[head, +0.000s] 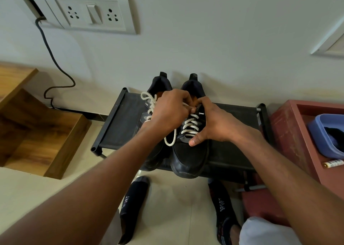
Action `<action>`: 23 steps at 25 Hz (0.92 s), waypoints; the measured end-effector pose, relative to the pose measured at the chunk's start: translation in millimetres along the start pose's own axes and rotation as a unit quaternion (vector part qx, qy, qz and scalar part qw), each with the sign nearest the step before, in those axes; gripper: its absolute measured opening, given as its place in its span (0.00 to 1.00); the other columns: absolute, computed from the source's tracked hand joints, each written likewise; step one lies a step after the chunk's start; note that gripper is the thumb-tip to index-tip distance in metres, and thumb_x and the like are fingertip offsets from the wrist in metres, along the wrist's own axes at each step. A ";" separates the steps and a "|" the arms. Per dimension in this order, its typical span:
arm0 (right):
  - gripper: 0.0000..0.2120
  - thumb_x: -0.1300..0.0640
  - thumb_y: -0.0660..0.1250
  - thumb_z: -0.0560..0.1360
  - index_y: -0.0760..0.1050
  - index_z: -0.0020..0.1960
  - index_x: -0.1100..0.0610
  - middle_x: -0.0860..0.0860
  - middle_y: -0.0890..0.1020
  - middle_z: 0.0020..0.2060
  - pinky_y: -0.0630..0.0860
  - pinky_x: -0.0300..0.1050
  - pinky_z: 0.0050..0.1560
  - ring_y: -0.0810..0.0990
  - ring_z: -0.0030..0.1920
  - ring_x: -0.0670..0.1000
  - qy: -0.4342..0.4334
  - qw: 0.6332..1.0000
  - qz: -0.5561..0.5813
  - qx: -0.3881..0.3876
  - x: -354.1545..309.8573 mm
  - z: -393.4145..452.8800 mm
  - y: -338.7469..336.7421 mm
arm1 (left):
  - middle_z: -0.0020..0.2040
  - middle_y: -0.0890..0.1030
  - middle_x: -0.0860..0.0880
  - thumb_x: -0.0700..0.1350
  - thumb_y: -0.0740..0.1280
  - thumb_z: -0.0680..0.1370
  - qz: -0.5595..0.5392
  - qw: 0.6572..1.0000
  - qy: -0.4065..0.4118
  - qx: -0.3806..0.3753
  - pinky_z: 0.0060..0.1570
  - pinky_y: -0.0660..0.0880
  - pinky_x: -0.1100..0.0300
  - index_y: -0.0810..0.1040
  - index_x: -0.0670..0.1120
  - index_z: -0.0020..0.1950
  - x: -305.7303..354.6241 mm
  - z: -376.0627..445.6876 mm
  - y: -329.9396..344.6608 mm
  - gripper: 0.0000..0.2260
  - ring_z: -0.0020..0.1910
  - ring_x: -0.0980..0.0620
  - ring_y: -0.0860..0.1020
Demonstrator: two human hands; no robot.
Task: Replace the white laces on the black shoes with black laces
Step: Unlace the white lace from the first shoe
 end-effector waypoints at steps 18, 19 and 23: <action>0.46 0.50 0.88 0.60 0.64 0.68 0.43 0.48 0.74 0.65 0.77 0.57 0.62 0.76 0.62 0.54 -0.015 0.998 0.056 -0.028 3.8 0.3 -7.4 | 0.43 0.86 0.45 0.38 0.66 0.82 -0.138 0.978 -0.153 0.035 0.48 0.82 0.50 0.79 0.44 0.40 -23.5 1.7 -25.7 0.11 0.47 0.45 0.85; 0.40 0.51 0.86 0.65 0.67 0.70 0.44 0.49 0.75 0.66 0.77 0.54 0.64 0.77 0.63 0.54 -0.036 0.996 0.075 -0.022 1.4 1.4 -10.9 | 0.44 0.84 0.47 0.37 0.65 0.81 -0.081 0.988 -0.125 0.032 0.45 0.81 0.53 0.78 0.43 0.43 -19.6 1.8 -26.9 0.07 0.47 0.47 0.83; 0.09 0.56 0.70 0.81 0.82 0.58 0.43 0.49 0.77 0.60 0.73 0.46 0.57 0.78 0.58 0.51 -0.076 0.987 0.080 0.115 1.1 4.8 -38.9 | 0.58 0.76 0.47 0.42 0.66 0.78 0.191 0.981 -0.005 0.033 0.57 0.73 0.49 0.78 0.46 0.55 5.6 -3.9 -24.0 0.07 0.59 0.44 0.75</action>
Point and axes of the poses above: each hand's wrist, its own z-axis towards the middle knuckle, its own y-axis out of the palm, x = y × z, the point moved 6 cm from there along z, towards the middle knuckle
